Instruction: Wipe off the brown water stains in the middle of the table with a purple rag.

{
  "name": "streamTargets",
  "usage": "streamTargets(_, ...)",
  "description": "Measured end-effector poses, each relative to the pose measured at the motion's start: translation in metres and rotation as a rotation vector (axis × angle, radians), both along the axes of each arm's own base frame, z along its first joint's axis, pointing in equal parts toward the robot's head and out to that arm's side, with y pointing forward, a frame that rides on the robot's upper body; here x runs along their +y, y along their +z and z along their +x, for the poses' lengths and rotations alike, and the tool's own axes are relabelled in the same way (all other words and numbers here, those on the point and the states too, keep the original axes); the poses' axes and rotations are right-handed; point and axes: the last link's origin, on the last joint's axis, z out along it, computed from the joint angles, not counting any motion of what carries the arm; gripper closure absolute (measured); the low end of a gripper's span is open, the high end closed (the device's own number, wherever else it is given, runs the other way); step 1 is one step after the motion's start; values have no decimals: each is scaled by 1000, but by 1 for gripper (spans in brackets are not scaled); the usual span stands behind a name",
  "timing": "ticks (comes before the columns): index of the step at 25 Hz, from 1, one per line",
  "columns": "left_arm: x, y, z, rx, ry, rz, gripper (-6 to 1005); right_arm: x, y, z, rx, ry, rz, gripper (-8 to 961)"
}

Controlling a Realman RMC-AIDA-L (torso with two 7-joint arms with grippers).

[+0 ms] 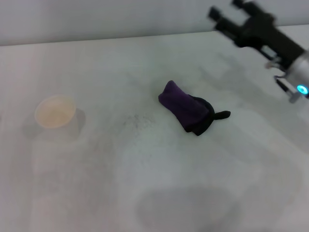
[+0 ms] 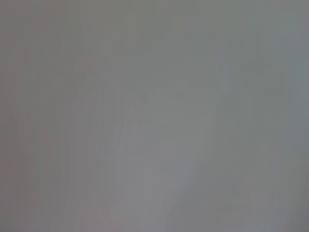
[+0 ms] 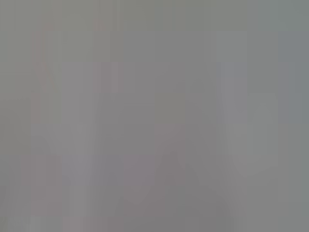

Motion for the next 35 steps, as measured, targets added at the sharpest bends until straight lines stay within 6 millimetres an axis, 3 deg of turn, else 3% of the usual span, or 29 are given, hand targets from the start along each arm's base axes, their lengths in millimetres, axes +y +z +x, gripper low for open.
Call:
streamTargets(5,2,-2,3,1,-7,-8,108,-18,6,35,-124,-86,170,95)
streamTargets(11,5,-5,6,2,-18,-18,112,-26,0,72,-201,-280,162,95)
streamTargets(35,11,-8,8,16,-24,-49,112,-35,-6,81,-203,-317,127,95)
